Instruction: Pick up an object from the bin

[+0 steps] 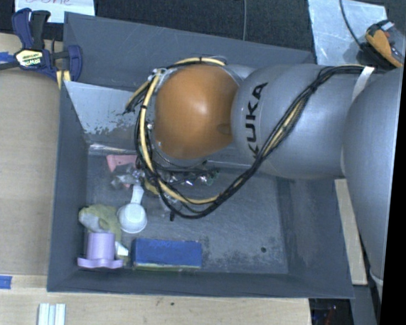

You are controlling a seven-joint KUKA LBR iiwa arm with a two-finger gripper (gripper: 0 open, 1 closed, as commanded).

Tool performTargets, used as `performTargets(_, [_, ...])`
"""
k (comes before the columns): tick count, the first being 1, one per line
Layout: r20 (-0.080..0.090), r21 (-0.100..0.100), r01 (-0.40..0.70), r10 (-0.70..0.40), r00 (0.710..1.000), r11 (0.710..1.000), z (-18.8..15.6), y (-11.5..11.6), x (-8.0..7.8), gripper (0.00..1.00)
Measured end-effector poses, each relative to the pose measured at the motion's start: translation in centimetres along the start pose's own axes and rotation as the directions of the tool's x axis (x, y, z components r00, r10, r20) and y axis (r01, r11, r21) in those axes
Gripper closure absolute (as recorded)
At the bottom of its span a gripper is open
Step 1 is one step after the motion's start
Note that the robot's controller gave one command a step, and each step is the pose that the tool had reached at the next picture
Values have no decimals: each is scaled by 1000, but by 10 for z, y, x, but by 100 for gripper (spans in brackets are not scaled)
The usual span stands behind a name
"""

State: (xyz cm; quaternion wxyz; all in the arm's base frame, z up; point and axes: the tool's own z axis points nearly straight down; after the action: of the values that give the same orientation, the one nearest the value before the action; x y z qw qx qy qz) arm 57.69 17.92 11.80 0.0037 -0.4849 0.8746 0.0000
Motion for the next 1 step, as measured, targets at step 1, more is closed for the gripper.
performTargets(1, [-2,-1,-274,274,962,962,47,0,1,0])
